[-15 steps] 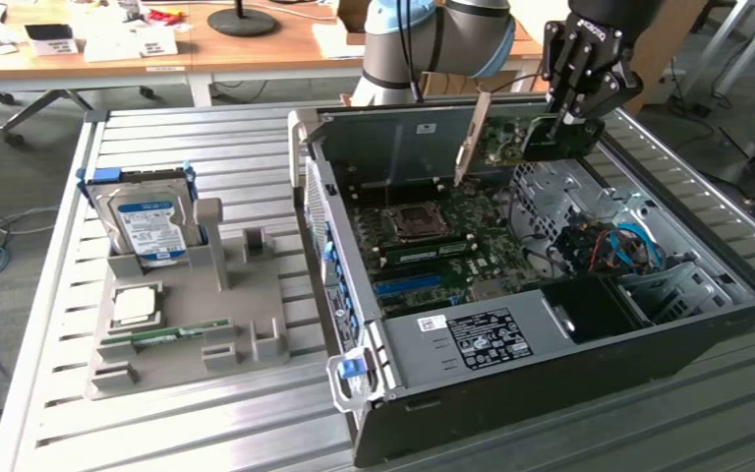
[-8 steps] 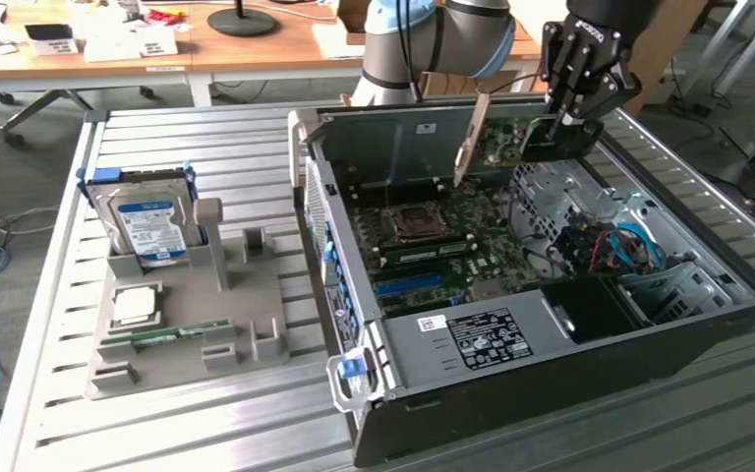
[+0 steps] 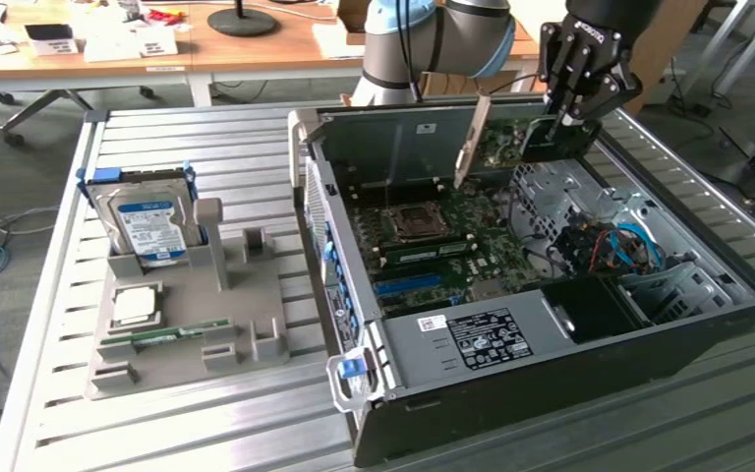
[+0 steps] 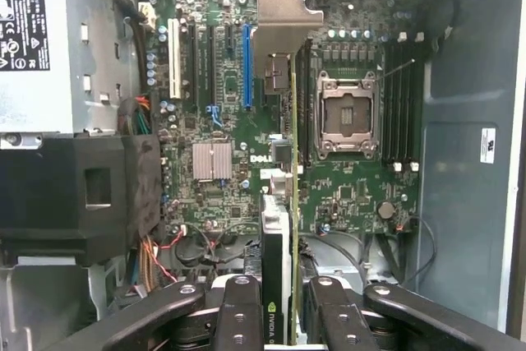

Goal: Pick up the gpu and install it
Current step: 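Insert the gpu into the slot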

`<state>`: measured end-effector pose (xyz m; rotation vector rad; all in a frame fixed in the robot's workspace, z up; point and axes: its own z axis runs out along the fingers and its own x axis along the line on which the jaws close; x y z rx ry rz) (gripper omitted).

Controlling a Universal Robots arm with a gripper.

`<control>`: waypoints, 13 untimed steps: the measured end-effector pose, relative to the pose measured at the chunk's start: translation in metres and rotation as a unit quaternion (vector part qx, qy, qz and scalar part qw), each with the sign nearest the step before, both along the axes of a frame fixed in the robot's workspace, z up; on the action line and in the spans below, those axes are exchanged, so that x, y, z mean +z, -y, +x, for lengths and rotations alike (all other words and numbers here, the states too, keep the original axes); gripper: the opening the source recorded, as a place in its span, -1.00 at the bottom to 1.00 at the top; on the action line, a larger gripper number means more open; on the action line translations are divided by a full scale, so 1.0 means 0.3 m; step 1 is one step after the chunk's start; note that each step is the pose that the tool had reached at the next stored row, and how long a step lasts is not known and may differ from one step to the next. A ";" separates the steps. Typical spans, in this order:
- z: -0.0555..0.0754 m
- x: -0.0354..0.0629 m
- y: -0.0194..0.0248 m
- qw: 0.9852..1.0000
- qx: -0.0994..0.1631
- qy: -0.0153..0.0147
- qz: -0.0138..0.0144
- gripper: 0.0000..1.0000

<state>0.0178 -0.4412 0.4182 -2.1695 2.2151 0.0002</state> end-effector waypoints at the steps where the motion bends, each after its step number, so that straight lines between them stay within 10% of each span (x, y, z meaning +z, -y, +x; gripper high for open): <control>1: 0.000 0.000 0.000 1.000 0.003 0.000 0.000 -0.47; 13: -0.037 -0.003 0.000 1.000 0.013 0.000 0.000 -0.47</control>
